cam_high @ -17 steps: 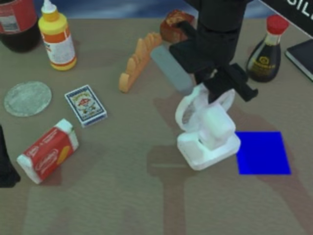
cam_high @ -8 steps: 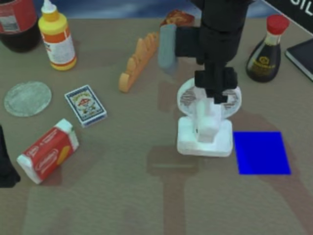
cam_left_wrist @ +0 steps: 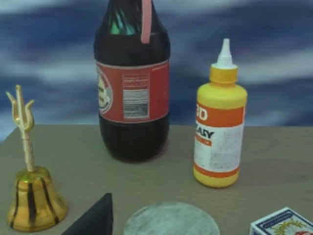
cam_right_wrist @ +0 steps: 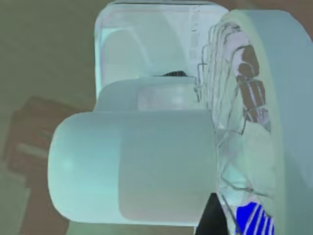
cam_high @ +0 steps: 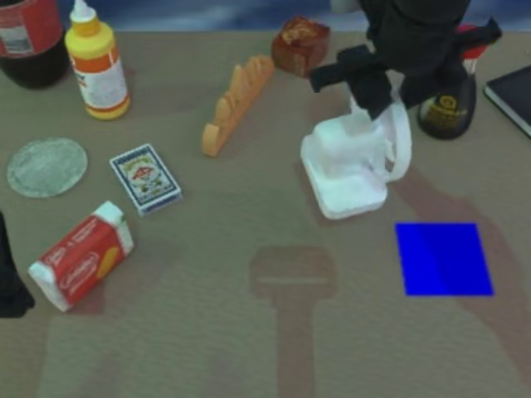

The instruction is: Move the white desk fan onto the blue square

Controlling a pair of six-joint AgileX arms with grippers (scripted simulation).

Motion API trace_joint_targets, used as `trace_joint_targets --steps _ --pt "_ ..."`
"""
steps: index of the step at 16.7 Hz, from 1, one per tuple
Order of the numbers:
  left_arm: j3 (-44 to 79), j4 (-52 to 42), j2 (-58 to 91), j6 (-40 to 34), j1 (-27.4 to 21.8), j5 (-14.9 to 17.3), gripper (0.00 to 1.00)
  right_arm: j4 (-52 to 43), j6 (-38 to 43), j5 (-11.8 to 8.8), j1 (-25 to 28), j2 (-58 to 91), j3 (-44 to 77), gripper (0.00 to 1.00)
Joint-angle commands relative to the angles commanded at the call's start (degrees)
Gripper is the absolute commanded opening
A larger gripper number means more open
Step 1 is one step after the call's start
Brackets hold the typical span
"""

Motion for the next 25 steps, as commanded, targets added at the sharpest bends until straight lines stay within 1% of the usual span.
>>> trace_joint_targets --steps 4,7,10,13,15,18,25 --pt "0.0 0.0 0.0 0.0 0.0 0.0 1.00 2.0 32.0 -0.5 -2.3 -4.5 -5.0 0.00" --pt "0.0 0.0 0.0 0.0 0.0 0.0 1.00 2.0 52.6 -1.4 -4.0 -7.4 -9.8 0.00" --pt "0.0 0.0 0.0 0.0 0.0 0.0 1.00 1.3 70.1 -2.6 -5.6 -9.8 -15.4 0.00" --pt "0.0 0.0 0.0 0.0 0.0 0.0 1.00 0.4 84.2 -3.9 -7.2 -12.1 -20.7 0.00" --pt "0.0 0.0 0.0 0.0 0.0 0.0 1.00 -0.3 91.0 -4.7 -8.1 -13.2 -23.6 0.00" --pt "0.0 0.0 0.0 0.0 0.0 0.0 1.00 -1.0 96.6 -5.4 -8.8 -14.2 -26.1 0.00" --pt "0.0 0.0 0.0 0.0 0.0 0.0 1.00 -0.8 97.4 -5.4 -8.7 -14.1 -26.5 0.00"
